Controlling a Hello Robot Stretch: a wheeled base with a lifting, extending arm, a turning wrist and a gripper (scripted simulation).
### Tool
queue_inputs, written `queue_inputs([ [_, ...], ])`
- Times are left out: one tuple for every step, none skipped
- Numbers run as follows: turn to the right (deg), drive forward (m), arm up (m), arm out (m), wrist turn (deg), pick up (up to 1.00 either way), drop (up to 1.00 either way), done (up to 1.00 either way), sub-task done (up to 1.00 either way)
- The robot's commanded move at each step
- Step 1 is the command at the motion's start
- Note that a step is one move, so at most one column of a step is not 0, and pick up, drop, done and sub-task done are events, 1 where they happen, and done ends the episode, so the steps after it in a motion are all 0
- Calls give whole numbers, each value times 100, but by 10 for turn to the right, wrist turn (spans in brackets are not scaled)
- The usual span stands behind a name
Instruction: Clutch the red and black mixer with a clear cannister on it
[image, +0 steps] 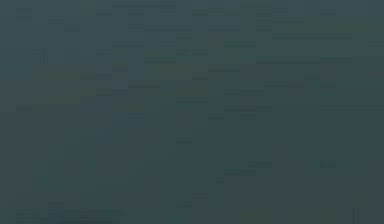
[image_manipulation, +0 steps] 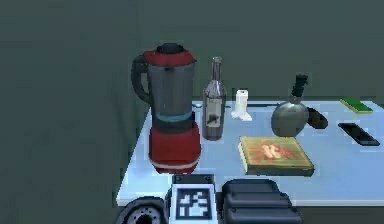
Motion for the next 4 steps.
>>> queue_inputs([
  [0,0,0,16,0,0,0,0,0],
  [0,0,0,0,450,0,0,0,0],
  [0,0,0,0,450,0,0,0,0],
  [0,0,0,0,450,0,0,0,0],
])
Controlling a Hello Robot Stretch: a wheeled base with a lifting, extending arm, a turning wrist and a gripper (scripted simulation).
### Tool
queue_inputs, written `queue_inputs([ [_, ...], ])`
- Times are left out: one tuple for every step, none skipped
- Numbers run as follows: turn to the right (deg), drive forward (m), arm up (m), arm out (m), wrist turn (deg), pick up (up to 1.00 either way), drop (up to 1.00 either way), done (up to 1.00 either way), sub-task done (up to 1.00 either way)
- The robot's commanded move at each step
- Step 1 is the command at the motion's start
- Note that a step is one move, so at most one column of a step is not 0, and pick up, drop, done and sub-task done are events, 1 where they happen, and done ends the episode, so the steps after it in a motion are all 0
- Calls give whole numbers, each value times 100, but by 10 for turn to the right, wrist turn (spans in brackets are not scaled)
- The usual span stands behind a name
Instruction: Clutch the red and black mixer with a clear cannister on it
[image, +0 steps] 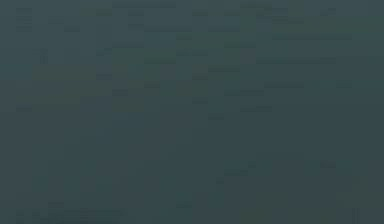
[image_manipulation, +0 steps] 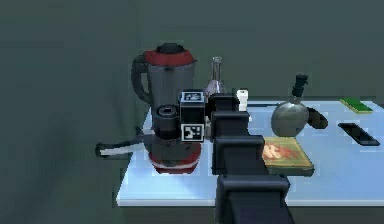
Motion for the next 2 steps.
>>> queue_inputs([
  [0,0,0,0,360,0,0,0,0],
  [0,0,0,0,0,100,0,0,0],
])
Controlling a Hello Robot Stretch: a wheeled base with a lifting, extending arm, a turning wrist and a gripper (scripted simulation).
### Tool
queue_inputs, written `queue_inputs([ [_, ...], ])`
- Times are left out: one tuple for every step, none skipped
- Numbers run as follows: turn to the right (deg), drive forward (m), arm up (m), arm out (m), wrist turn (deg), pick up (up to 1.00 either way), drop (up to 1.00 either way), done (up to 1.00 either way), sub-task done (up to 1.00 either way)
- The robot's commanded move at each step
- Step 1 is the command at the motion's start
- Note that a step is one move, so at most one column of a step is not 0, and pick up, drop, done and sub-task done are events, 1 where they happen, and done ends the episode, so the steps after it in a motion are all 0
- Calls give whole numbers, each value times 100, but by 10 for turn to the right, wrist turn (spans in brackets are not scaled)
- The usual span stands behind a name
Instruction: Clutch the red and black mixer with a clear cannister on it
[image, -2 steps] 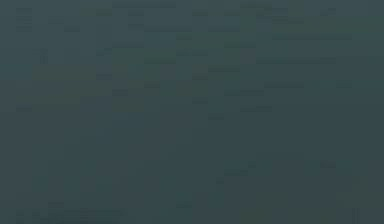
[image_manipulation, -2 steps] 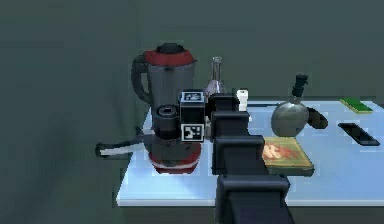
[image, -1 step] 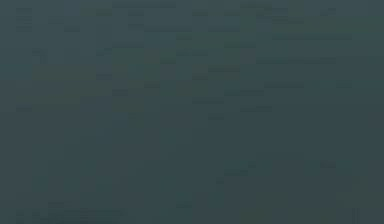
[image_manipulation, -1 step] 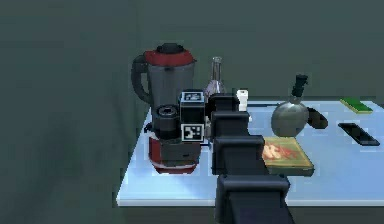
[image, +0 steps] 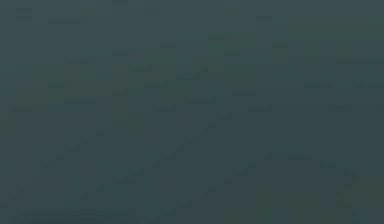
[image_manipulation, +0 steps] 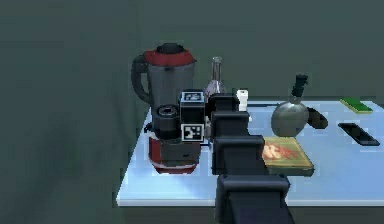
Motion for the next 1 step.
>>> queue_inputs([
  [0,0,0,0,0,0,0,100,0],
])
